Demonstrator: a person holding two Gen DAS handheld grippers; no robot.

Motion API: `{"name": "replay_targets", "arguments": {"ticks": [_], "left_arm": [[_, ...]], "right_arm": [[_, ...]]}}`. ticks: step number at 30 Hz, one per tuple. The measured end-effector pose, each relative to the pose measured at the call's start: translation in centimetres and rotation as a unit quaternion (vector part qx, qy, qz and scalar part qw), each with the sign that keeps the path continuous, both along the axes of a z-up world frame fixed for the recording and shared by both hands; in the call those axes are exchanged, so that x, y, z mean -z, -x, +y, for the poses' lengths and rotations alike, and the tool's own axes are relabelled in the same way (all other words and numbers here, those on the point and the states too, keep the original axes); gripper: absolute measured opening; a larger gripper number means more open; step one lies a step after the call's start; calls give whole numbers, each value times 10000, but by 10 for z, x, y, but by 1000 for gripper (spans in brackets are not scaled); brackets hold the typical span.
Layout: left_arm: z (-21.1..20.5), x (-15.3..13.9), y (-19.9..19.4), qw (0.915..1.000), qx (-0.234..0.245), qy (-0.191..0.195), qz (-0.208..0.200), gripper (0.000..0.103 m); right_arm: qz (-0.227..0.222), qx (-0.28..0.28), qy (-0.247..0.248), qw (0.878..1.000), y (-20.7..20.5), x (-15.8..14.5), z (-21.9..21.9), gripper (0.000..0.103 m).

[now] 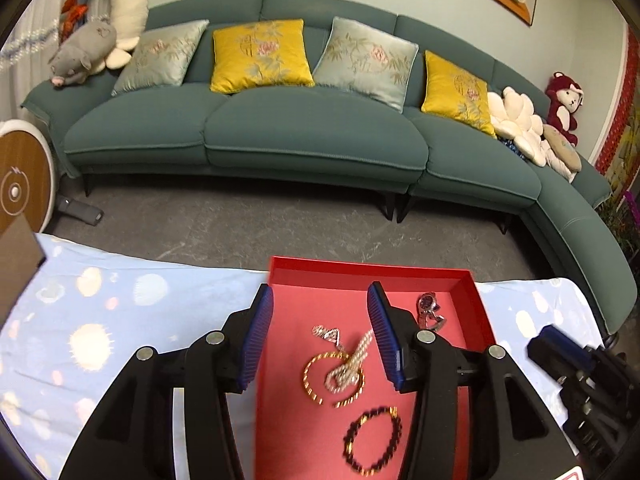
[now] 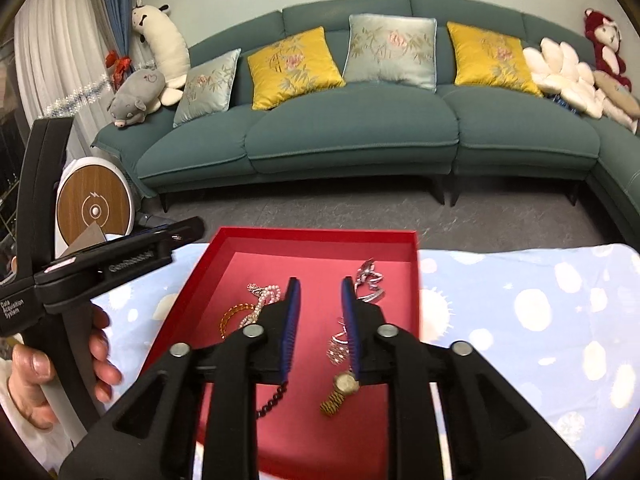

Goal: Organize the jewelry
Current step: 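Move both open tools back toward the two gold hoop earrings on the cloth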

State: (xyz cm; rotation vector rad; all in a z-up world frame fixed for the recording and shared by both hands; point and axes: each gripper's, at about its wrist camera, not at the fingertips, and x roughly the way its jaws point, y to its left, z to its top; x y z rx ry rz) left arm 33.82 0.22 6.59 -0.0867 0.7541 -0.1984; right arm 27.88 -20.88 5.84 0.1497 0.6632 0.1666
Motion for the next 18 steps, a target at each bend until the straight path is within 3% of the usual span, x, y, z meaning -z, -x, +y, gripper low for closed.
{"name": "replay_targets", "arguments": {"ticks": [4, 7, 9, 14, 18], "left_arm": [[17, -26, 51, 9999, 9, -35, -125, 47], [26, -35, 85, 10000, 54, -39, -29, 47], [32, -37, 107, 10000, 47, 28, 57, 47], [44, -27, 168, 10000, -87, -30, 31, 47], [52, -2, 200, 9991, -135, 108, 388, 47]], "right_arm": [[-163, 74, -49, 9998, 48, -29, -12, 23], [-372, 179, -147, 9990, 97, -42, -19, 39], [-472, 231, -89, 9986, 126, -44, -20, 41], [-404, 216, 64, 9989, 185, -32, -15, 41], [-7, 177, 57, 9998, 222, 1, -9, 41]]}}
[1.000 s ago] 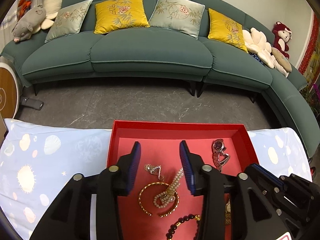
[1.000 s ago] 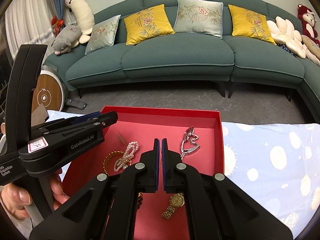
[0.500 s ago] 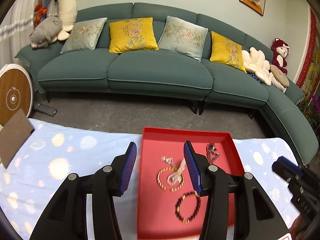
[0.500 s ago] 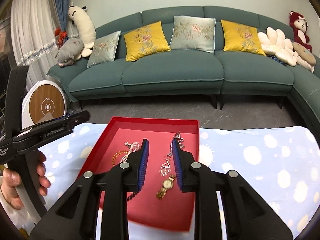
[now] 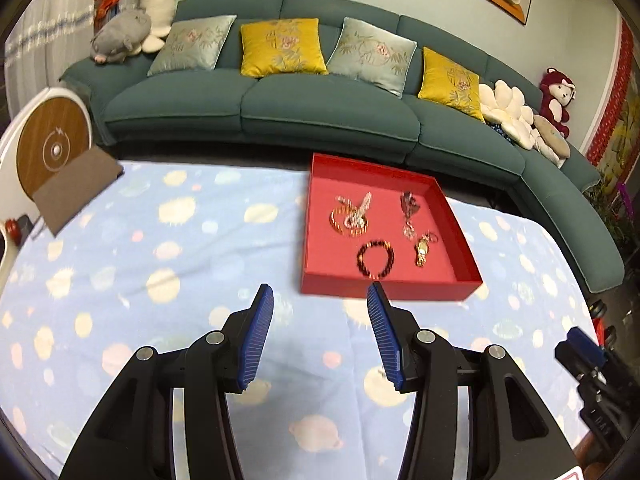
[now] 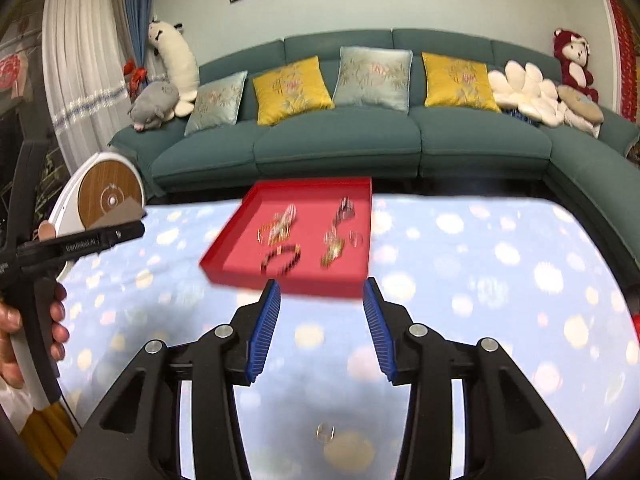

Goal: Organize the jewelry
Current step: 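Move both open tools back toward the two gold hoop earrings on the cloth, then grasp the gold hoop earring with the right tool while the left tool approaches the other gold earring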

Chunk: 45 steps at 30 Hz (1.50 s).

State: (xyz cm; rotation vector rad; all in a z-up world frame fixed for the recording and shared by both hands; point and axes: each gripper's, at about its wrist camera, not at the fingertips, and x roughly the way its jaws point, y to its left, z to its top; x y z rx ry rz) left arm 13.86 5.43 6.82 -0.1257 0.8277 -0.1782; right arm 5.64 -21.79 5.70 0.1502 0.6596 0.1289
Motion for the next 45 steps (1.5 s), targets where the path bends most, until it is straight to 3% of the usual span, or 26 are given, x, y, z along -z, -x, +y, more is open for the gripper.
{"name": "replay_targets", "arguments": {"ticks": [8, 15, 28, 33, 45], "left_arm": [[6, 47, 43, 9989, -297, 115, 342, 47], [-1, 62, 50, 9993, -190, -120, 305, 47], [-11, 68, 53, 9991, 8, -238, 340, 47], [-17, 69, 53, 9990, 71, -227, 365, 47], [-37, 85, 47, 9971, 347, -173, 653, 47]], "right_arm": [[919, -103, 355, 9951, 24, 82, 25, 41], [1199, -3, 256, 9925, 21, 108, 21, 41], [1318, 53, 330, 9907, 16, 120, 23, 31], [1298, 50, 387, 9908, 16, 120, 22, 17], [1170, 81, 273, 9927, 19, 110, 17, 16]]}}
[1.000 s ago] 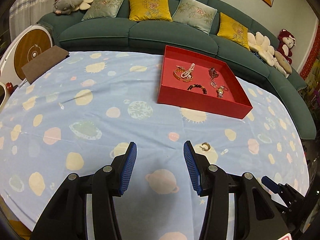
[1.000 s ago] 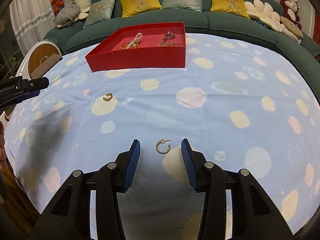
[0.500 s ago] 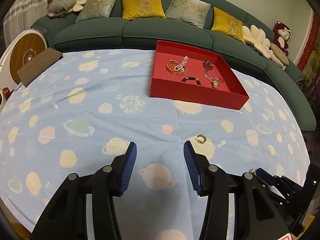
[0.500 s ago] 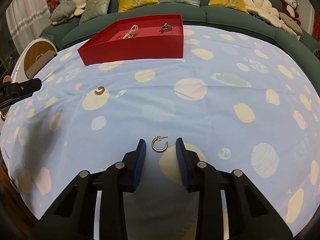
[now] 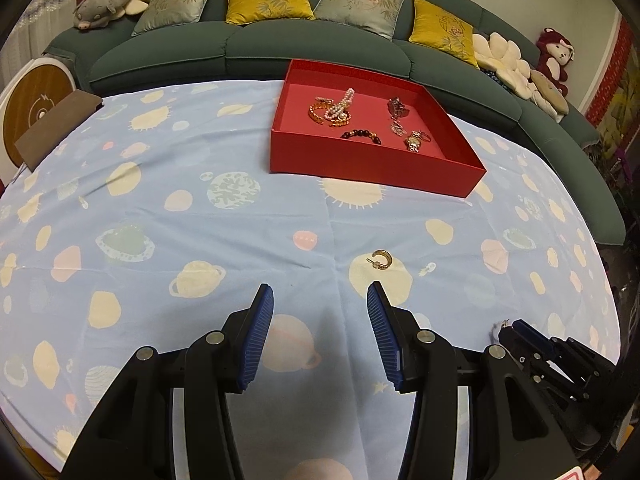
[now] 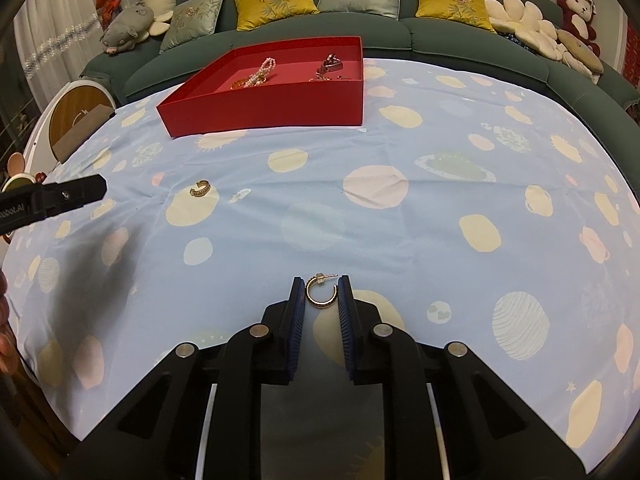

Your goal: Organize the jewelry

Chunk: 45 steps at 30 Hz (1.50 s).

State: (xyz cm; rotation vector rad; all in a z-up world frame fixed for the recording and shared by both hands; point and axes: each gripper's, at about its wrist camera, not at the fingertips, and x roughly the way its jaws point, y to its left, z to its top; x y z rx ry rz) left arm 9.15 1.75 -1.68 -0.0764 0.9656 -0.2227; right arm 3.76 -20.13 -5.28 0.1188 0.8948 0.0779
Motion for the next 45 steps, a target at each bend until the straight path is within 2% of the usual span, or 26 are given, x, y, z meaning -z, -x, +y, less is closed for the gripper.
{"name": "replay_targets", "arguments": {"ticks": [5, 11, 17, 23, 25, 28, 30, 37, 45], "left_arm": [[-20, 11, -15, 9994, 156, 293, 120, 47], [-46, 26, -28, 9993, 297, 179, 127, 47], [-55, 37, -37, 9996, 230, 93, 93, 46], [-64, 44, -36, 9994, 318, -90, 51, 29], [-68, 44, -35, 9992, 380, -156, 9, 19], [-70, 45, -34, 9989, 420, -214, -27, 12], [-70, 45, -34, 9988, 446, -189, -1, 3], [-65, 38, -32, 9991, 402, -94, -12, 0], [-52, 14, -25, 9992, 368, 77, -145, 0]], "right_arm": [[-87, -22, -92, 9999, 2, -8, 1, 16], [-83, -22, -147, 9999, 2, -8, -1, 16], [-66, 60, -218, 9997, 2, -7, -9, 16], [-63, 128, -254, 9996, 2, -6, -15, 16], [-63, 161, -263, 9995, 2, -6, -18, 16], [-62, 203, -281, 9994, 3, -6, -21, 16], [-63, 209, -288, 9993, 3, -6, -22, 16], [-104, 188, -308, 9993, 2, -8, -23, 16], [-195, 169, -315, 9992, 3, -15, -19, 16]]}}
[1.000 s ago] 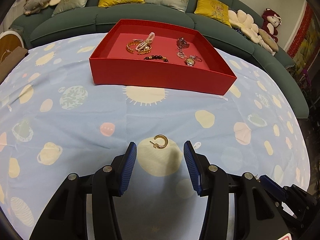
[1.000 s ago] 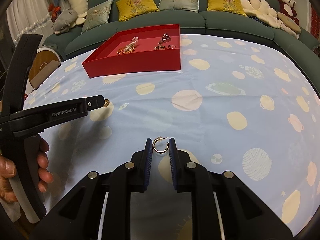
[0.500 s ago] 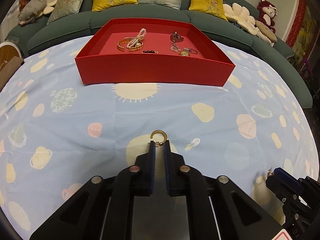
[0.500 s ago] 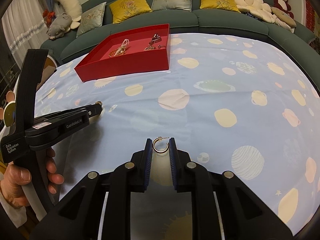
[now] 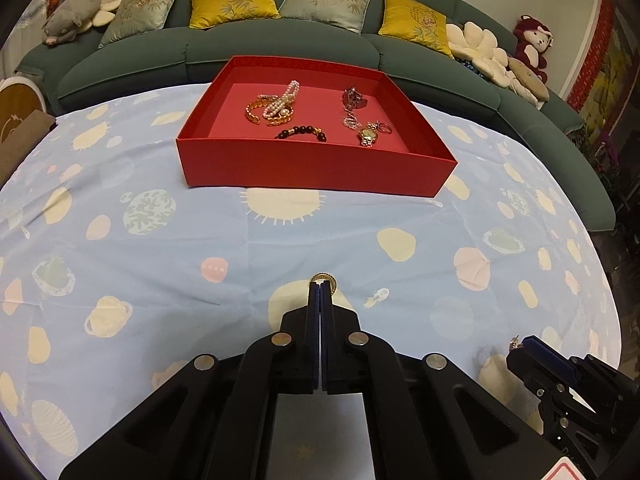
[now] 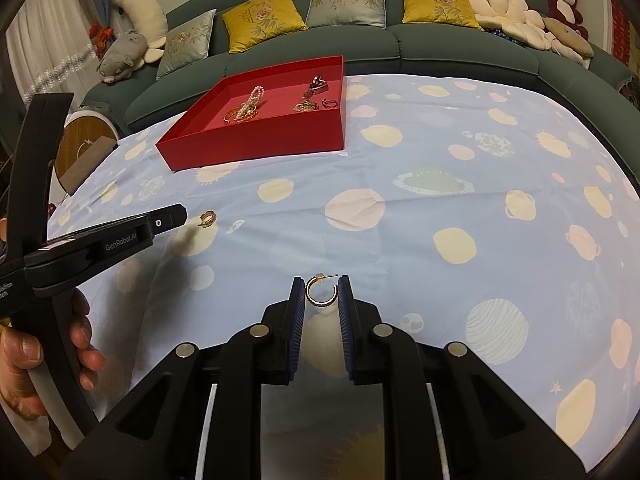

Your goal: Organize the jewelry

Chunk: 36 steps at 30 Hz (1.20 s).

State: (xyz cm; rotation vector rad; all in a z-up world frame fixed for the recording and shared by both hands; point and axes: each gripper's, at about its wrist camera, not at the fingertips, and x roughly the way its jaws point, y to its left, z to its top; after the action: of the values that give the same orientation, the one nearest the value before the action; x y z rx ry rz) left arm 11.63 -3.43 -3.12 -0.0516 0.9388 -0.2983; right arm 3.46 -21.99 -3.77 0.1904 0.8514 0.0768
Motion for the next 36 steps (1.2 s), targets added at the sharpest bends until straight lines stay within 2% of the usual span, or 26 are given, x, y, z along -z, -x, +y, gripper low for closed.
{"name": "replay_targets", "arguments": {"ticks": [11, 16, 20, 23, 29, 34, 35, 36], "left_arm": [[44, -34, 14, 9991, -191, 323, -192, 0], [38, -25, 13, 9991, -38, 422, -17, 3], [8, -6, 5, 9997, 202, 104, 52, 8], [-5, 9, -6, 9998, 182, -71, 75, 26], [-15, 26, -22, 9998, 69, -109, 157, 27], [-24, 32, -21, 9991, 157, -392, -11, 27], [-25, 31, -22, 9989, 188, -418, -25, 26], [-26, 31, -22, 9988, 186, -441, -45, 20]], "right_arm": [[-160, -69, -40, 9998, -1, -13, 9, 16], [-149, -108, -13, 9998, -3, -12, 15, 16], [-107, -149, 16, 9998, -2, -10, 19, 16], [-81, -136, 31, 9999, -2, -8, 18, 16], [-45, -60, -24, 10000, -3, -6, 9, 16], [-46, -48, -81, 9999, -5, -6, 6, 16], [-53, -57, -85, 9999, -5, -7, 6, 16], [-60, -64, -85, 9999, -5, -7, 7, 16]]}}
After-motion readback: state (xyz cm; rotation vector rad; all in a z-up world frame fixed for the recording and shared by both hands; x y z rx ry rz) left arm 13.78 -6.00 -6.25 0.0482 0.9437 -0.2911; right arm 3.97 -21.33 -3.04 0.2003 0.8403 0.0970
